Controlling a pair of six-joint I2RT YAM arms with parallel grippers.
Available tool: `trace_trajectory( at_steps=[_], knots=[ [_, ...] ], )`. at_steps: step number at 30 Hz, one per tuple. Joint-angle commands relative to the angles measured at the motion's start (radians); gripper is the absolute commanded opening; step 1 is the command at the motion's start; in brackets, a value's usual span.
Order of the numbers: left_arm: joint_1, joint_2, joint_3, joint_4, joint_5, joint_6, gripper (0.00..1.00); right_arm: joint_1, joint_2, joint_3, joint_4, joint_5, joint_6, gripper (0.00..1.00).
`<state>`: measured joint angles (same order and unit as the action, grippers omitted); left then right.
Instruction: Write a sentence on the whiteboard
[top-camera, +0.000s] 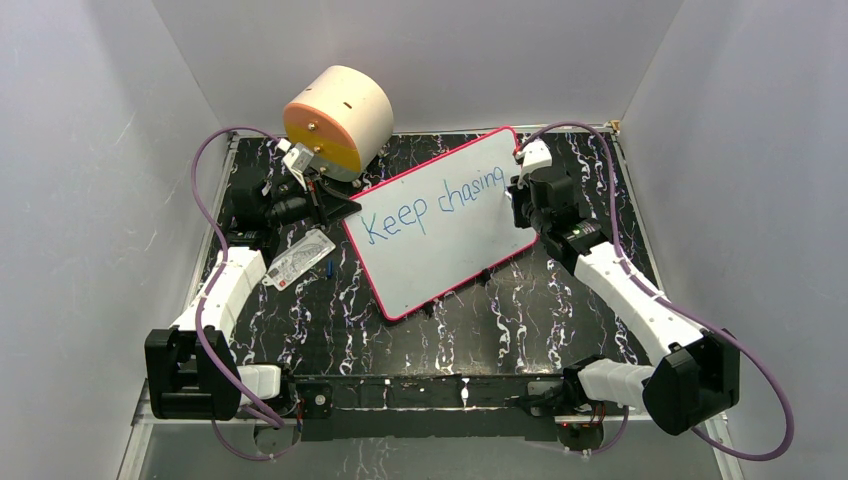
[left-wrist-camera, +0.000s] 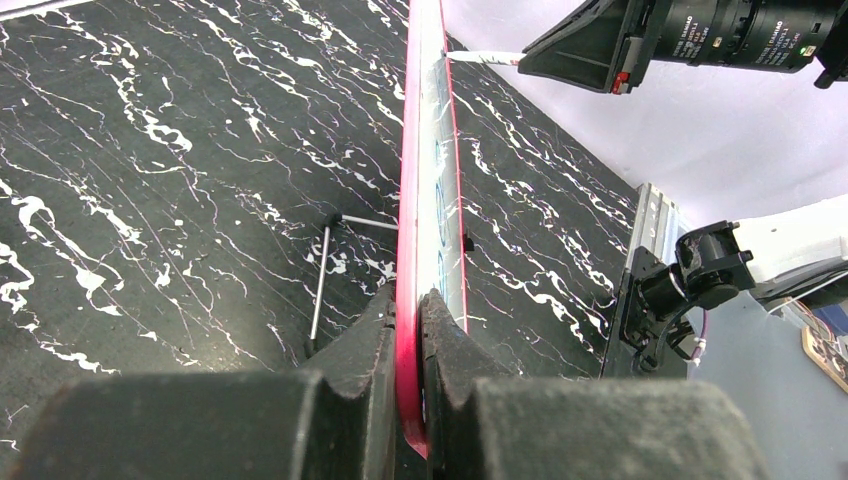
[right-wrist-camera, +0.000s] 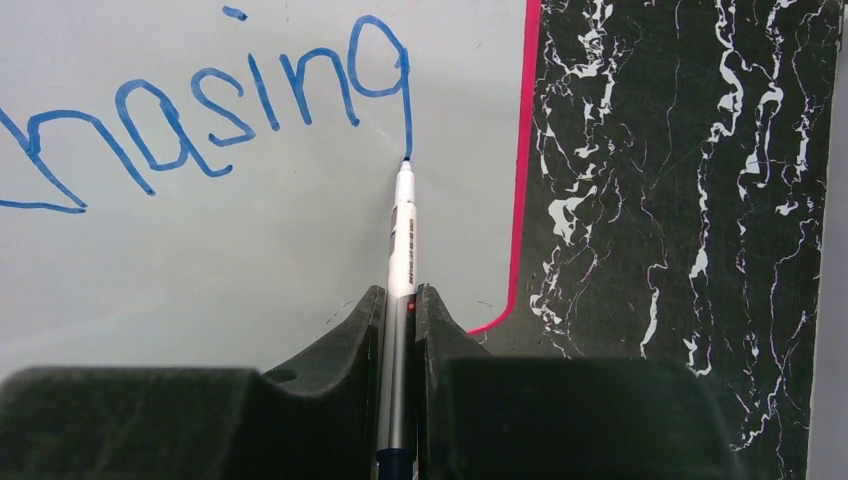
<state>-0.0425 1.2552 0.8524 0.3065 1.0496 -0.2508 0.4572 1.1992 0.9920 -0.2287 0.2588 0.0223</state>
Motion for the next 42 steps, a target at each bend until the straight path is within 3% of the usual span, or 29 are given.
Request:
trace_trajectory(
  at_steps=[1,14,29,37,42],
  knots=[
    [-0.031,0.015,-0.014,-0.067,0.027,0.102,0.00,-0.004,-0.032,0.011,-0.008,-0.039,0.007,0.00],
    [-0.031,0.012,-0.015,-0.066,0.021,0.099,0.00,-0.004,-0.046,0.024,0.017,-0.112,0.024,0.00],
    [-0.031,0.013,-0.016,-0.063,-0.008,0.091,0.00,0.004,-0.169,-0.020,0.006,-0.158,0.052,0.00],
    [-0.031,0.011,-0.022,-0.057,-0.024,0.087,0.00,0.064,-0.222,-0.062,-0.004,-0.136,0.073,0.00],
    [-0.031,0.005,-0.033,-0.028,-0.036,0.064,0.00,0.165,-0.244,-0.095,-0.007,-0.050,0.090,0.00]
  ],
)
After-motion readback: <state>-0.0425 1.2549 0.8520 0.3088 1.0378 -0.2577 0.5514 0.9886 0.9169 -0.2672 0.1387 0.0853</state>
